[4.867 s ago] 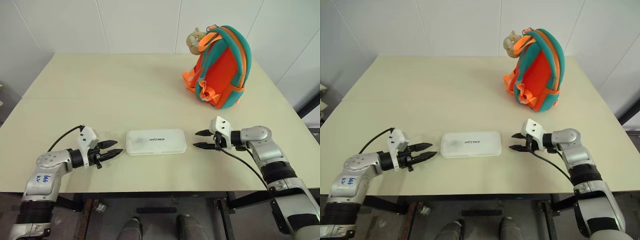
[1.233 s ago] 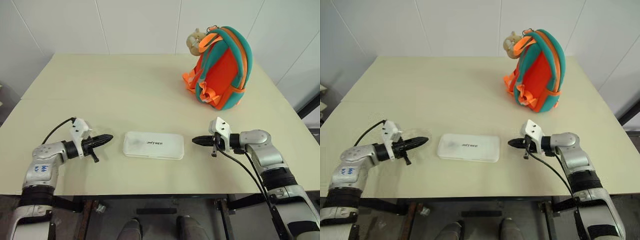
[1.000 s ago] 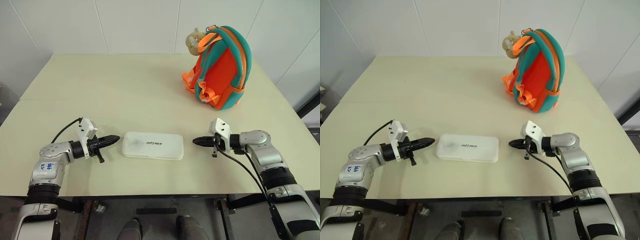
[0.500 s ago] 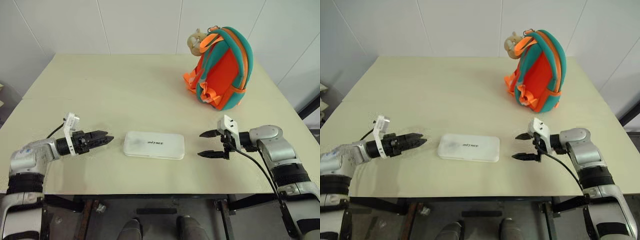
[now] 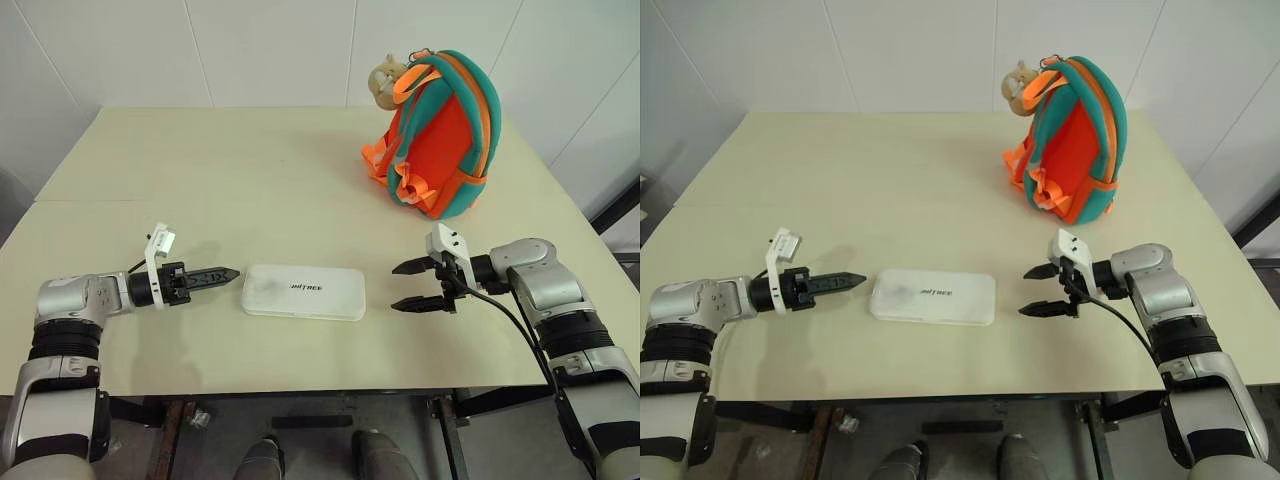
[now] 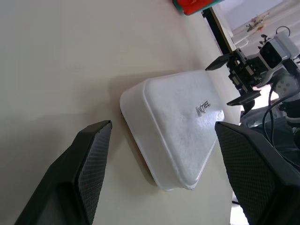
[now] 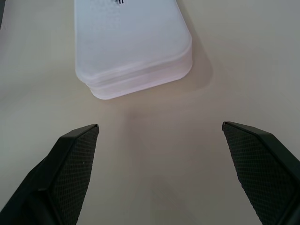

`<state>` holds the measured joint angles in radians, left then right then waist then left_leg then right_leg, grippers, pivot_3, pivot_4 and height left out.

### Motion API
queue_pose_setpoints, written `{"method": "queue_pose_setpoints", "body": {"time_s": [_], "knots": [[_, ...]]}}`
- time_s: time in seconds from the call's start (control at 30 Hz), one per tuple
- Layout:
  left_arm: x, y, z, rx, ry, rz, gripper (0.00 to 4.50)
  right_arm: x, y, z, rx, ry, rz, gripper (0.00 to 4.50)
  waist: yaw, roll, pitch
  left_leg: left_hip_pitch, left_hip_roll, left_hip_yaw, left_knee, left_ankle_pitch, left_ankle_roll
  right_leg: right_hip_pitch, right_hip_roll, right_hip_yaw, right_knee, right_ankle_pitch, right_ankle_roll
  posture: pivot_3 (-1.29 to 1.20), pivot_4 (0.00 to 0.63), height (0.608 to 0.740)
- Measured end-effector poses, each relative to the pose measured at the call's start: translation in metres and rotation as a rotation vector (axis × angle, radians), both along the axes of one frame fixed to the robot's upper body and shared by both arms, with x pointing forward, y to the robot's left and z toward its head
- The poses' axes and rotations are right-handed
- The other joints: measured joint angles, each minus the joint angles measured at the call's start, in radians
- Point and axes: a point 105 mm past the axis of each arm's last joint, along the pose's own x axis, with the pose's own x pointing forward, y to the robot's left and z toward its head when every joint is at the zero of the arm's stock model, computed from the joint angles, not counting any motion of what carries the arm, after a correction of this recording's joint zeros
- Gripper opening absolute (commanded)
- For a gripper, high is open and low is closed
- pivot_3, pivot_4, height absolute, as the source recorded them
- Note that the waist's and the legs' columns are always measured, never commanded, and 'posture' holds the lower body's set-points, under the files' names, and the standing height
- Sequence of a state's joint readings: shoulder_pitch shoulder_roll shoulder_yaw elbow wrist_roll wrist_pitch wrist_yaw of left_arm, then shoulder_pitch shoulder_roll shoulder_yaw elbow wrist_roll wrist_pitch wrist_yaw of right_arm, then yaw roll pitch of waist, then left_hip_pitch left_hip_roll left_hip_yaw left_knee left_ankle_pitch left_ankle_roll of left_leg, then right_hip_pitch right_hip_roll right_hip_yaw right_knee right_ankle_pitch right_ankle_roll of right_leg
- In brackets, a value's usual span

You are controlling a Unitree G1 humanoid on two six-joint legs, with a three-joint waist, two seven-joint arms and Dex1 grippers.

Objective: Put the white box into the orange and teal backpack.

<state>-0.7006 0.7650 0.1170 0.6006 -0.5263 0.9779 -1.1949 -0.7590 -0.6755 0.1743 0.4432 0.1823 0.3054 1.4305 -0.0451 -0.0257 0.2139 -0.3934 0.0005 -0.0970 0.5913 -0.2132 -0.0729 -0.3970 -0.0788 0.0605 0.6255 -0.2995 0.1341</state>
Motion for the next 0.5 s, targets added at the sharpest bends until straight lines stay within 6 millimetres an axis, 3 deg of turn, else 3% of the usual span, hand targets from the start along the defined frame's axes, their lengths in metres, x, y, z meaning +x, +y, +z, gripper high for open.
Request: {"method": "queue_pose_setpoints", "body": {"time_s": [0.03,0.17,0.5], "knots": [[-0.001,0.002,0.000,0.003,0.004,0.003,3.76,-0.001,0.001,0.000,0.003,0.006,0.002,4.45,0.000,0.000,0.000,0.000,0.000,0.000,0.000,0.000,0.000,0.000,0.000,0.000,0.000,0.000,0.000,0.00,0.150,0.740],[-0.009,0.002,-0.006,-0.010,0.040,-0.025,4.48,-0.005,0.000,-0.002,0.004,0.039,-0.003,4.50,0.000,0.000,0.000,0.000,0.000,0.000,0.000,0.000,0.000,0.000,0.000,0.000,0.000,0.000,0.000,0.00,0.150,0.740],[-0.003,-0.013,-0.012,-0.020,0.085,-0.047,4.48,-0.005,0.001,-0.007,-0.010,0.059,-0.007,4.50,0.003,0.000,0.000,0.000,0.000,0.000,0.001,0.000,0.000,0.000,0.000,0.000,0.001,0.000,0.000,0.00,0.150,0.740]]}}
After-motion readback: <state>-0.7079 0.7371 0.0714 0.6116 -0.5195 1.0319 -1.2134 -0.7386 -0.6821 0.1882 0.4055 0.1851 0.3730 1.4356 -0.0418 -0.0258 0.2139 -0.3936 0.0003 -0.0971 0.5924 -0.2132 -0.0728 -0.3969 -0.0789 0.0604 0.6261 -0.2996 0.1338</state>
